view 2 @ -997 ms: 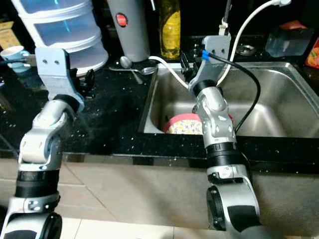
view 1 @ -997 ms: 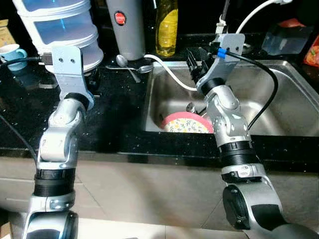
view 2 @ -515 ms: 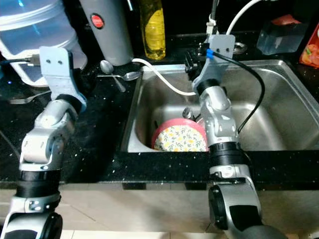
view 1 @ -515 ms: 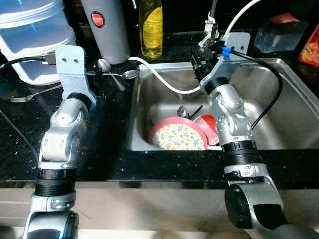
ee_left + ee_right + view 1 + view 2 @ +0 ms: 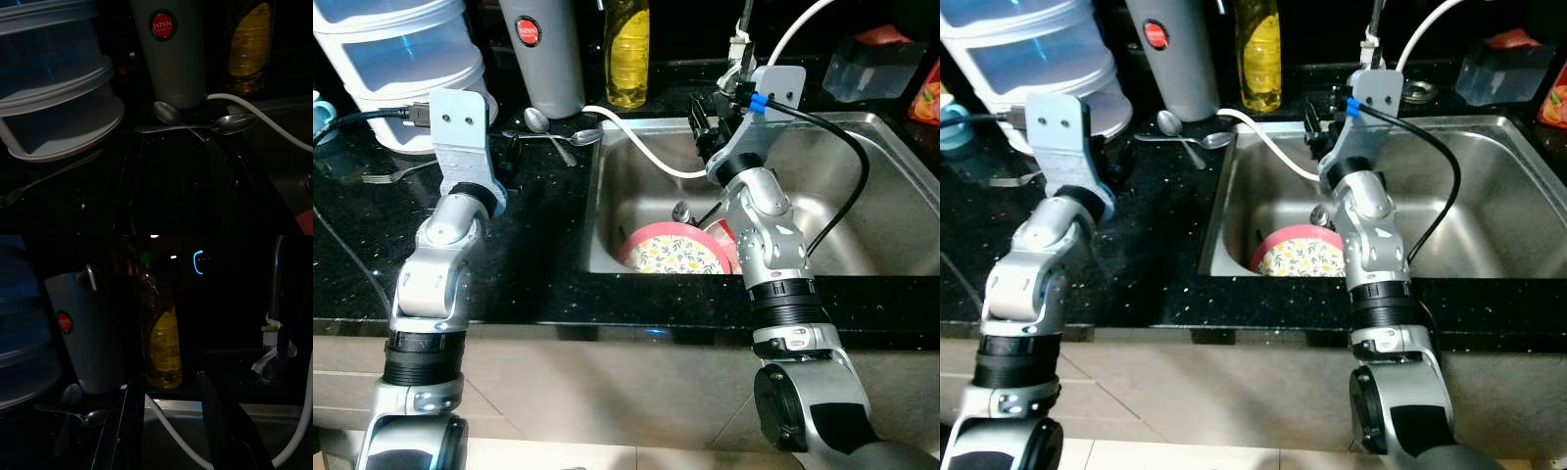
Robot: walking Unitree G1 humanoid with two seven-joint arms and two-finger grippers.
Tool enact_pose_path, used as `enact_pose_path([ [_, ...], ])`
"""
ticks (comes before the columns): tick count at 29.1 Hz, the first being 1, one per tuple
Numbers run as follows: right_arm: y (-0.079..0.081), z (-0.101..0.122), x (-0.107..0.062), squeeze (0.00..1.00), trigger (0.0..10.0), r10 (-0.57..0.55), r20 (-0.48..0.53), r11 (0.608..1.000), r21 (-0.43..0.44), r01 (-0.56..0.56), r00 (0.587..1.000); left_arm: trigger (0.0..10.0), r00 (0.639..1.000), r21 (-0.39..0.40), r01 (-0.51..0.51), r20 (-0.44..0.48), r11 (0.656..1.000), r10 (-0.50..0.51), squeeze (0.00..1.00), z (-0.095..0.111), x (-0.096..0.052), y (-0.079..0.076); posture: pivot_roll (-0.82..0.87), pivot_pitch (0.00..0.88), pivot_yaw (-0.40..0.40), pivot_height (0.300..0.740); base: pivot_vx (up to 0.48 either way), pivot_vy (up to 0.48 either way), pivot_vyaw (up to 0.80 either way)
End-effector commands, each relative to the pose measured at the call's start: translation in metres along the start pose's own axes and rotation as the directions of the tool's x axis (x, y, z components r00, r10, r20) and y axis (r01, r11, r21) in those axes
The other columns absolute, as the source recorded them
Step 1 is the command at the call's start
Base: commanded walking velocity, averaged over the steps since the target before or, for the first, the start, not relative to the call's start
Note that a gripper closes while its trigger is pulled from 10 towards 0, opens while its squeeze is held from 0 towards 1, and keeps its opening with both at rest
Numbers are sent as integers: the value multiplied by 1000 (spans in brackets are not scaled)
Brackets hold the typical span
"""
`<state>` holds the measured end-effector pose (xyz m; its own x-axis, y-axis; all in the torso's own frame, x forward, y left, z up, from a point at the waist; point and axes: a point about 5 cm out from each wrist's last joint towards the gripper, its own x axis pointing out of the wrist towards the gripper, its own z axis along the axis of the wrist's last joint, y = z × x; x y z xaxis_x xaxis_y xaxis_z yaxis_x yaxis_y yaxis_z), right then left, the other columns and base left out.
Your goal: Kitchen organization
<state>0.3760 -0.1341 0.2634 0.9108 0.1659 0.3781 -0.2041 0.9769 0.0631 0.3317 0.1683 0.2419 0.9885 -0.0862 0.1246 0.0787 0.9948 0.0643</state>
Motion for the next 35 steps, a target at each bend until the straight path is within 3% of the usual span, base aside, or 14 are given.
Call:
enact_pose_path([
  [1,1,-3,-2,0,10000,-2,-11,1000,11,3,1000,10000,1000,18,-4,0,1000,4,0,3,1,2,123,0,103,740,0,0,0],
  [35,0,-2,-4,0,10000,-16,-1,1000,18,16,1000,10000,1000,16,0,6,1000,0,0,4,6,1,113,0,122,740,0,0,0],
])
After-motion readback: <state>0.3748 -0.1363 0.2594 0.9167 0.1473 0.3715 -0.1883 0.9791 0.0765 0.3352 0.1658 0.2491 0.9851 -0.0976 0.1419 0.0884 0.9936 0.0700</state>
